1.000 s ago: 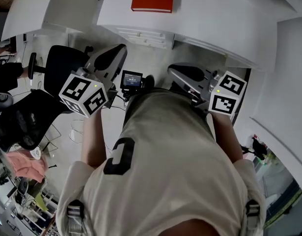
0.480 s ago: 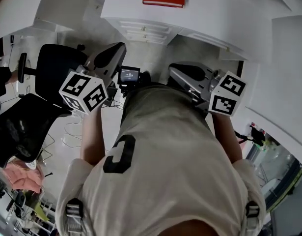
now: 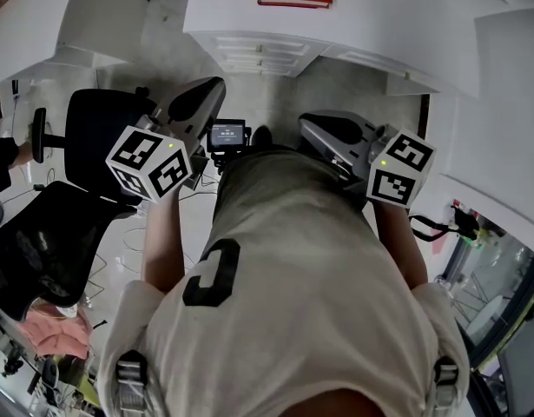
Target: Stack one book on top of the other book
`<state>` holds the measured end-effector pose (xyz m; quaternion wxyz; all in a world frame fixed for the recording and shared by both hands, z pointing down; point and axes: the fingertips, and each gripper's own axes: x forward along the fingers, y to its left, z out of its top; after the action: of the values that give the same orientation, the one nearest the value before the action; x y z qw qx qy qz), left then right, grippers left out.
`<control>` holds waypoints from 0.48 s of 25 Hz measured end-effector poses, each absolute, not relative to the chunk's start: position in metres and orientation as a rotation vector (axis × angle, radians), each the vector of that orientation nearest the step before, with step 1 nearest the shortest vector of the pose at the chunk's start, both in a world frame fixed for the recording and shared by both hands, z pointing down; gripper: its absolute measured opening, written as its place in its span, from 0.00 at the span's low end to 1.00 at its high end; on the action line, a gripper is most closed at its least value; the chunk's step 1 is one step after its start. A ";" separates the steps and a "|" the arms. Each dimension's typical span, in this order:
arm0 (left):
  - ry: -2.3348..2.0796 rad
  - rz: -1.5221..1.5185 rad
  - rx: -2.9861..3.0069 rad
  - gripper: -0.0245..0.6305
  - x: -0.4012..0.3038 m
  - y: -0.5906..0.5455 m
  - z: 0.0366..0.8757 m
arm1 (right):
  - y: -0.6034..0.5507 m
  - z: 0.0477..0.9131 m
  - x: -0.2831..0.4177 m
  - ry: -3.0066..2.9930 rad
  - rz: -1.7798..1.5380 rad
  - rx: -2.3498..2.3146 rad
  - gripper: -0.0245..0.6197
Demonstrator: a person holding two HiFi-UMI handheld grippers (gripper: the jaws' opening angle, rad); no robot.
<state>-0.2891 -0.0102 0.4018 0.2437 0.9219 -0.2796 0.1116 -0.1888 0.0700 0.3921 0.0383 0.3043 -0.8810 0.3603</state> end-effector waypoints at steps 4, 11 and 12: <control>-0.748 0.314 2.519 0.04 -0.296 -0.010 0.405 | 0.067 0.392 -0.196 -2.704 1.105 0.952 0.05; -0.746 0.311 2.514 0.04 -0.306 -0.015 0.405 | 0.057 0.390 -0.208 -2.701 1.074 0.930 0.05; -0.748 0.310 2.515 0.04 -0.306 -0.016 0.404 | 0.056 0.390 -0.208 -2.702 1.067 0.927 0.05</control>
<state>-0.3062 -0.0159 0.4037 0.2469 0.9224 -0.2743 0.1137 -0.2085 0.0565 0.3896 0.0462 0.3036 -0.8851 0.3497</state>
